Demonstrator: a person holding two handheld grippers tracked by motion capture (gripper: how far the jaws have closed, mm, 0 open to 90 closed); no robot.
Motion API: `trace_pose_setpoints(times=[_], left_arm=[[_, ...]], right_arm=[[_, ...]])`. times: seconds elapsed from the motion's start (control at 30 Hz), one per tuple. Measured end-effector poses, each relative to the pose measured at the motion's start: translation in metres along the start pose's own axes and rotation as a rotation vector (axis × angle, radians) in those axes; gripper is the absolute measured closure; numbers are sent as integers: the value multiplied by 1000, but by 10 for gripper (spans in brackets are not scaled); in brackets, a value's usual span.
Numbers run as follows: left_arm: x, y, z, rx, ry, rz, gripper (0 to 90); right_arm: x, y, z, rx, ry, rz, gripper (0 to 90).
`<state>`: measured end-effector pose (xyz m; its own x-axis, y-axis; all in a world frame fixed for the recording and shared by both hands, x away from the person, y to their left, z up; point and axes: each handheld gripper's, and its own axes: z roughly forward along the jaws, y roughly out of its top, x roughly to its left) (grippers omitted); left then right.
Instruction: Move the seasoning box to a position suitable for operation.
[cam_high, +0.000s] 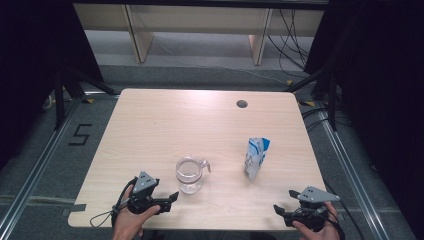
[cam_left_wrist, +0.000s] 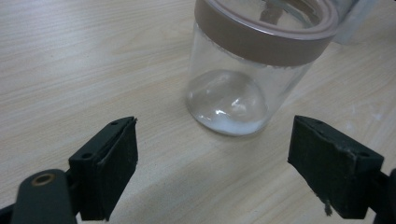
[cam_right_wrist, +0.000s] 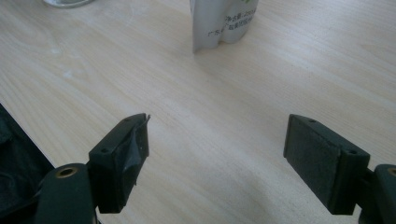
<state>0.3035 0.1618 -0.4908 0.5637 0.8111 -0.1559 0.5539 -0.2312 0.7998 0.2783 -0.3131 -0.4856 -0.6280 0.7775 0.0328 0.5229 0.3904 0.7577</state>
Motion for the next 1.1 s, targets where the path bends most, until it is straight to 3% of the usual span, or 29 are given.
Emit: trace_pose_setpoints(times=[0.1, 0.13, 0.23, 0.43, 0.53, 0.63, 0.93, 0.97, 1.0, 1.1], left_arm=[[-4, 0, 1, -29, -4, -24, 177], [-4, 1, 0, -18, 4, -16, 187], [-7, 2, -1, -33, -19, -42, 217], [-17, 6, -3, -50, -37, -27, 312], [-22, 9, -6, -62, -47, 0, 359], [-28, 12, -8, -79, -67, 25, 438], [-45, 22, -14, -116, -125, 97, 716], [-47, 24, -15, -113, -114, 102, 744], [-48, 26, -15, -117, -125, 105, 772], [-50, 34, -14, -137, -149, 110, 850]], right_arm=[[0, 0, 0, 0, -1, 1, 228], [0, 0, -1, 6, -14, -2, 228], [0, 0, -1, 2, -17, 2, 225], [1, 0, 0, 11, 0, 18, 225], [0, 0, 0, 8, -4, 14, 224], [4, -1, -2, 28, -7, 62, 223], [1, 0, 1, 13, -10, 13, 225], [1, 0, 1, 13, -10, 12, 225], [3, 0, 0, 22, -7, 42, 225], [-1, 0, 2, 10, -4, -3, 225]])
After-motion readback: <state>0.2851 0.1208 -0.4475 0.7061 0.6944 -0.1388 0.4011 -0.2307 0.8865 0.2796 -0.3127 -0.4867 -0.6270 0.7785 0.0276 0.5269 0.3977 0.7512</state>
